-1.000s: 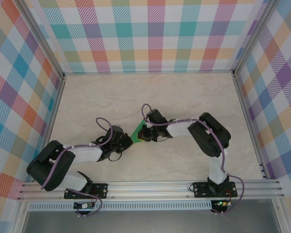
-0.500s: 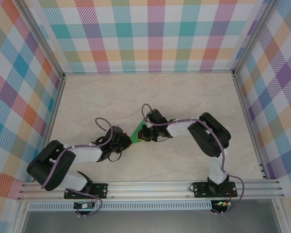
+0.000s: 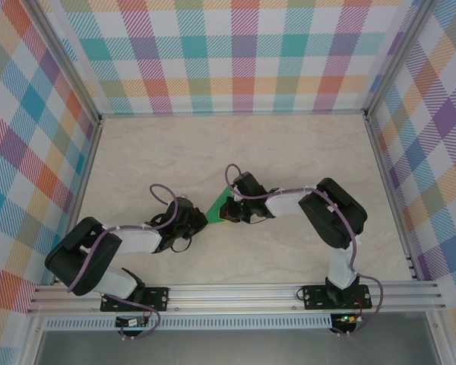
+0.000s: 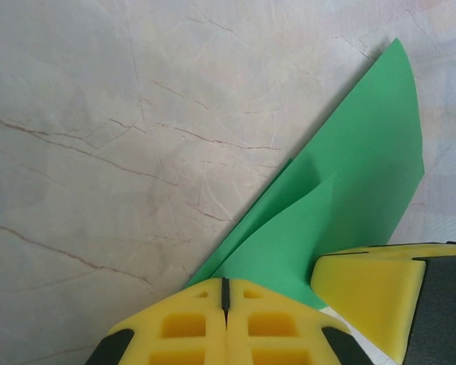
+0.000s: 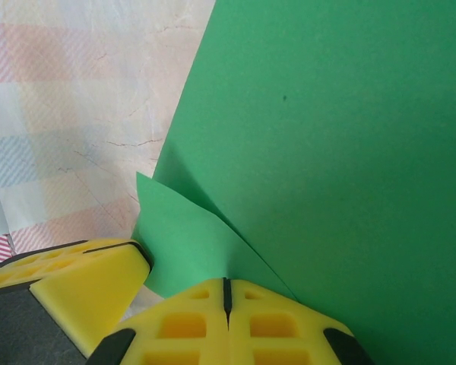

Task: Fold a paper plane with a square sheet of paper (pick it up from the middle)
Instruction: Third fold the triangle at the center of the table.

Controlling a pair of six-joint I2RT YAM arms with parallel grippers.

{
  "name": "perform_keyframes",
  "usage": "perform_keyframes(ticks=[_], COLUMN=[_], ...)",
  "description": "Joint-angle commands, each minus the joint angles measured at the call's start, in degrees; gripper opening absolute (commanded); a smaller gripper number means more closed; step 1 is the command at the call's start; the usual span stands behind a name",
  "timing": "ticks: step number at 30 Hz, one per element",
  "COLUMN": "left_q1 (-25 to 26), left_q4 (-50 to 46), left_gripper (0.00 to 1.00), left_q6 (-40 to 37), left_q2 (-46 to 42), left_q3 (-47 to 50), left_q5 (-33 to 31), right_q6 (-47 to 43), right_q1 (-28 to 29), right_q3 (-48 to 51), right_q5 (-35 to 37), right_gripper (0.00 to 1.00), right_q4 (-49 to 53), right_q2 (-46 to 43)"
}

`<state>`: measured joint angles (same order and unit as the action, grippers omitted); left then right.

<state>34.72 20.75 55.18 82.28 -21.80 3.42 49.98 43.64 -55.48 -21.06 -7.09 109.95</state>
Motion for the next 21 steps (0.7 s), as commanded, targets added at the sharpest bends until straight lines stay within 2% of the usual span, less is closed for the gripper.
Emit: perform_keyframes(ticks=[1, 9, 14, 21], left_q1=[-0.44, -0.27, -0.18, -0.18], left_q4=[-6.33, -8.68, -9.06, -10.23], left_gripper=[0.00, 0.00, 0.00, 0.00], left_q6=[0.85, 0.90, 1.07, 1.41], left_q2=[1.74, 1.36, 1.41, 1.35], left_q3=[0.80, -0.07, -0.26, -0.49], left_q5=[-1.66, -2.02, -2.23, -2.59], right_q6=[0.29, 2.47, 2.65, 3.46], right_q1=[1.60, 3.24, 3.82, 3.74], right_q3=[1.17, -0.28, -0.62, -1.67], right_q5=[1.08, 0.55, 2.37, 4.86], right_gripper=[0.00, 0.00, 0.00, 0.00], right_q4=[-0.35, -4.27, -3.15, 0.39], right_q2=[0.03, -0.16, -0.91, 2.39])
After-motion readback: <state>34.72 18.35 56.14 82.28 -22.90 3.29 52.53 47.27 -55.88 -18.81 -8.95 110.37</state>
